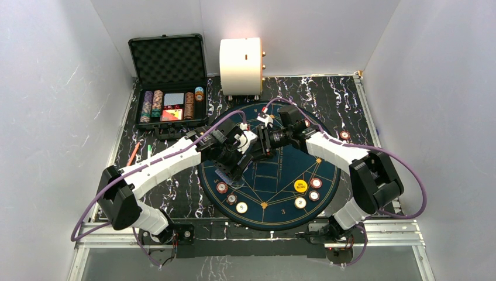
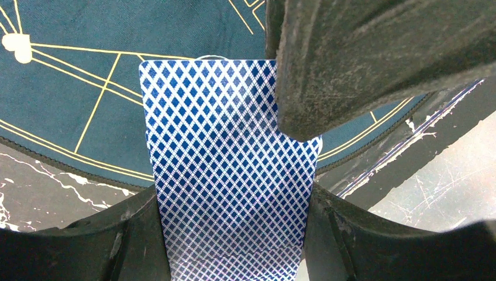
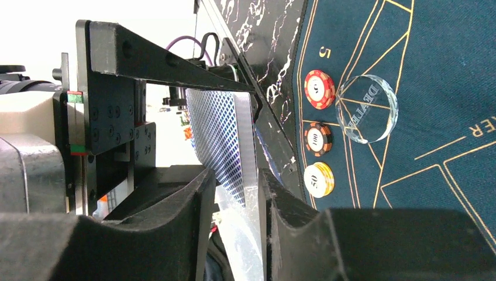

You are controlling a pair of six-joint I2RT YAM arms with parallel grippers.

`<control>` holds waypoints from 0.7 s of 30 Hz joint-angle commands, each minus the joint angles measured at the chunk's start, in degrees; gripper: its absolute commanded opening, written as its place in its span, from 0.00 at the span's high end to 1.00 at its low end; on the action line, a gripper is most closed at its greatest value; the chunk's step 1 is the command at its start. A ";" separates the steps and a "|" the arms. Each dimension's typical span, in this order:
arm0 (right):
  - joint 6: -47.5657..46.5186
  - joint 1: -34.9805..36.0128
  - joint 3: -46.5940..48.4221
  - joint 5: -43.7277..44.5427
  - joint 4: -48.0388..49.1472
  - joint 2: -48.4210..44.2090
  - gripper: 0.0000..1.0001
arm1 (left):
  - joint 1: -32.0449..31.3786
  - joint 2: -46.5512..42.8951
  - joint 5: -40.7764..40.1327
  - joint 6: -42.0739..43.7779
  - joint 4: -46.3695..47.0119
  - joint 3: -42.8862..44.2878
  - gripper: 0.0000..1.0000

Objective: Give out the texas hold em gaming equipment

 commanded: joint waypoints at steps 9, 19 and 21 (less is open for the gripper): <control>-0.89 -0.23 -0.77 -1.76 0.01 -3.09 0.75 | 0.02 -2.96 1.12 -0.14 -0.01 1.17 1.00; -2.81 -0.80 0.41 -0.70 -3.54 -4.03 0.85 | -0.01 -3.11 0.95 -0.13 -0.19 0.93 1.00; -3.16 -1.10 0.72 -0.60 -4.40 -4.29 0.86 | -0.01 -3.14 0.86 -0.17 -0.19 0.86 1.00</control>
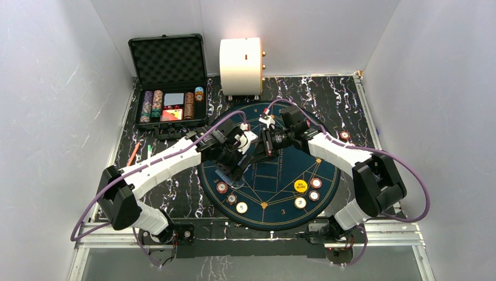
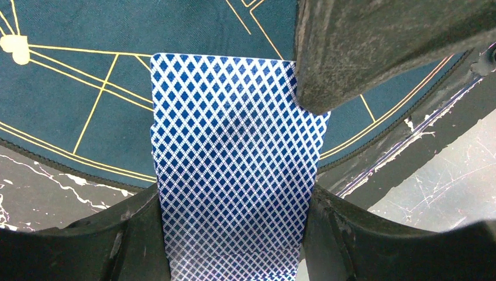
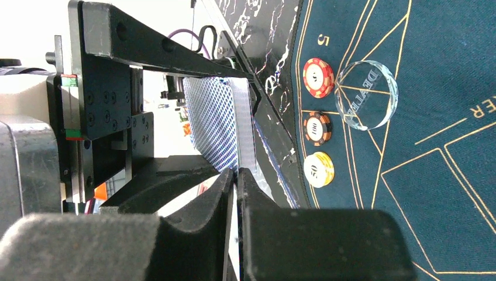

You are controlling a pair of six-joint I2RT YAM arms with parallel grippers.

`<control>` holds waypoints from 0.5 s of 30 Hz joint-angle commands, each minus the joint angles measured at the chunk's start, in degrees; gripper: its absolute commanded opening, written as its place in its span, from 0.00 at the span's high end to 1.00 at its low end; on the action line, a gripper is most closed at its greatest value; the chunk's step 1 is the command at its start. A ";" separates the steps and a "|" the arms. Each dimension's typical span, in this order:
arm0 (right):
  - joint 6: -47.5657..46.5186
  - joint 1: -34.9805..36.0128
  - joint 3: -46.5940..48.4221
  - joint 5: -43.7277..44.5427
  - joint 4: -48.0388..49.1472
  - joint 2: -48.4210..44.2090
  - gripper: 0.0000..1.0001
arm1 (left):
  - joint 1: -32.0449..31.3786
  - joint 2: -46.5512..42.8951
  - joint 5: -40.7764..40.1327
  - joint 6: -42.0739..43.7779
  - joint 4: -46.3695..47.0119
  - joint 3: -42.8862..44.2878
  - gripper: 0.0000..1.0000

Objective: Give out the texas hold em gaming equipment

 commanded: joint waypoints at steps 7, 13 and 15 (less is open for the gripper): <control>-2.67 -1.84 1.67 -0.84 -3.47 -3.69 0.89 | 0.02 -3.29 0.65 -0.22 0.03 0.49 1.00; -2.14 -2.66 1.63 -2.02 -3.52 -4.58 0.98 | 0.00 -3.45 0.47 -0.22 0.12 0.12 1.00; -2.08 -2.80 1.56 -2.37 -3.73 -4.91 1.00 | 0.04 -3.50 0.38 -0.23 0.12 -0.03 1.00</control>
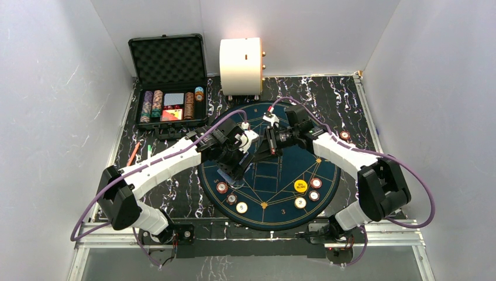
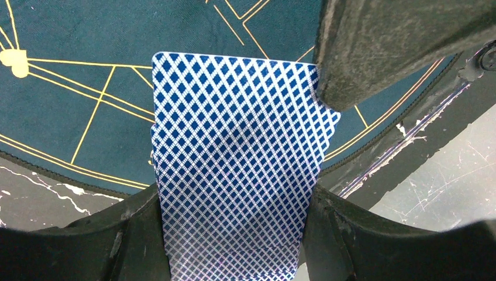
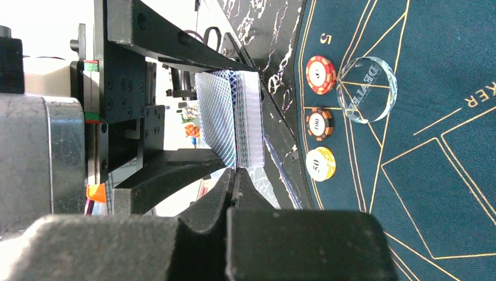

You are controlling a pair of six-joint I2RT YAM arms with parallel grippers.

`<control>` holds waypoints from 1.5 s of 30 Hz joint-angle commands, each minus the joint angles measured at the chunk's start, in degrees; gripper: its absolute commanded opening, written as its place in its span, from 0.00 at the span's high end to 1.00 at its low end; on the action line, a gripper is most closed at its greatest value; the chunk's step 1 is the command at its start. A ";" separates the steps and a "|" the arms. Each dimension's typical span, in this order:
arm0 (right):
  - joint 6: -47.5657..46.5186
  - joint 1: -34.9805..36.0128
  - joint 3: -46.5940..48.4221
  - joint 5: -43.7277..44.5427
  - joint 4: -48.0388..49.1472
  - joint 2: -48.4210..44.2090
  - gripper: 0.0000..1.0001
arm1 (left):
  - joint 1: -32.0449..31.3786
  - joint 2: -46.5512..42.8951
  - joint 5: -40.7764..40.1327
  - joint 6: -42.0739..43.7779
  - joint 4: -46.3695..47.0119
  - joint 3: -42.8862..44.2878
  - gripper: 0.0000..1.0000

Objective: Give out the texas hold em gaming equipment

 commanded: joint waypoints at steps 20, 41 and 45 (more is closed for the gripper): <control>1.38 -6.10 -1.50 -8.28 -1.68 -5.83 1.00 | 0.11 -4.08 -0.55 -0.20 -1.05 -0.94 1.00; -22.96 -26.15 27.95 7.91 -23.38 27.35 1.00 | 5.03 -8.49 1.67 -0.58 -3.20 -2.86 1.00; -24.60 -28.33 36.37 9.83 -25.83 36.35 1.00 | 5.03 -9.01 2.30 0.32 -2.66 -3.74 1.00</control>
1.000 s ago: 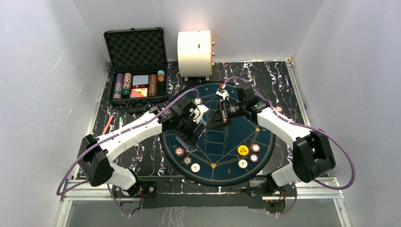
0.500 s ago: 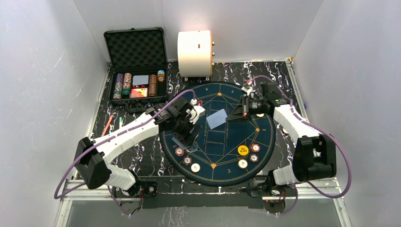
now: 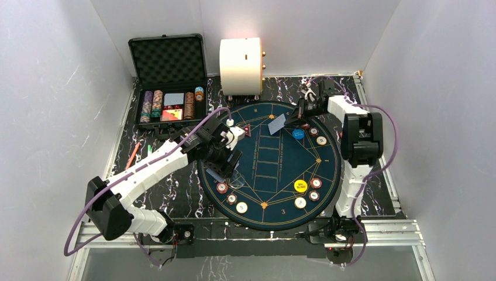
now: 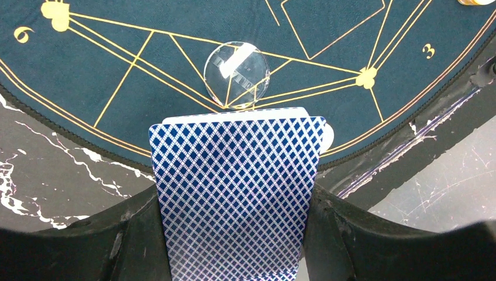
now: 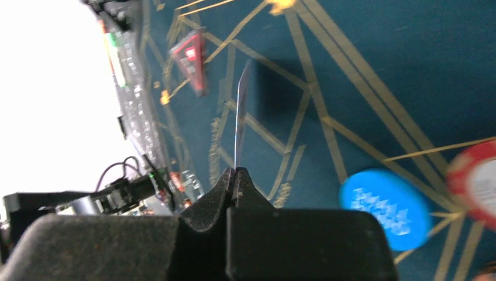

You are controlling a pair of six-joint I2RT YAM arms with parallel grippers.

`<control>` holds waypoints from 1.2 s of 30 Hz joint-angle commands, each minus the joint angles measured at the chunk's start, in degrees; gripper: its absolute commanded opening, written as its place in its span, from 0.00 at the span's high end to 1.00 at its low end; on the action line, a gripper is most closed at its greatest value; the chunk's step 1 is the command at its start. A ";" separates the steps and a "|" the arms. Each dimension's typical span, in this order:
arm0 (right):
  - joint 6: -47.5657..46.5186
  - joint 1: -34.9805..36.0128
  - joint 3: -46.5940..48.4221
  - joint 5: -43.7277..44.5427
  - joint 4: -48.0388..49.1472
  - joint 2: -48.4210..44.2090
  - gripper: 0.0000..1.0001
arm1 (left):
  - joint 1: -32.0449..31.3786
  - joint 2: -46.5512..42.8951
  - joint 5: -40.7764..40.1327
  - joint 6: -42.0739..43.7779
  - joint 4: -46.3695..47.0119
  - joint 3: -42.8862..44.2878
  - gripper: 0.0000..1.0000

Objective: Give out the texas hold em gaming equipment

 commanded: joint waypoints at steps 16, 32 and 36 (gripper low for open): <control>-12.22 -4.16 28.39 10.88 -19.34 21.80 0.85 | -0.06 0.47 3.13 0.99 -1.53 1.59 1.00; 2.52 8.53 -0.66 19.51 -5.70 -17.44 0.02 | -1.17 7.23 0.07 3.83 -2.33 7.44 1.00; 11.59 13.96 -19.10 4.27 13.40 -28.29 0.02 | -2.07 8.47 -0.54 3.15 -2.68 9.28 1.00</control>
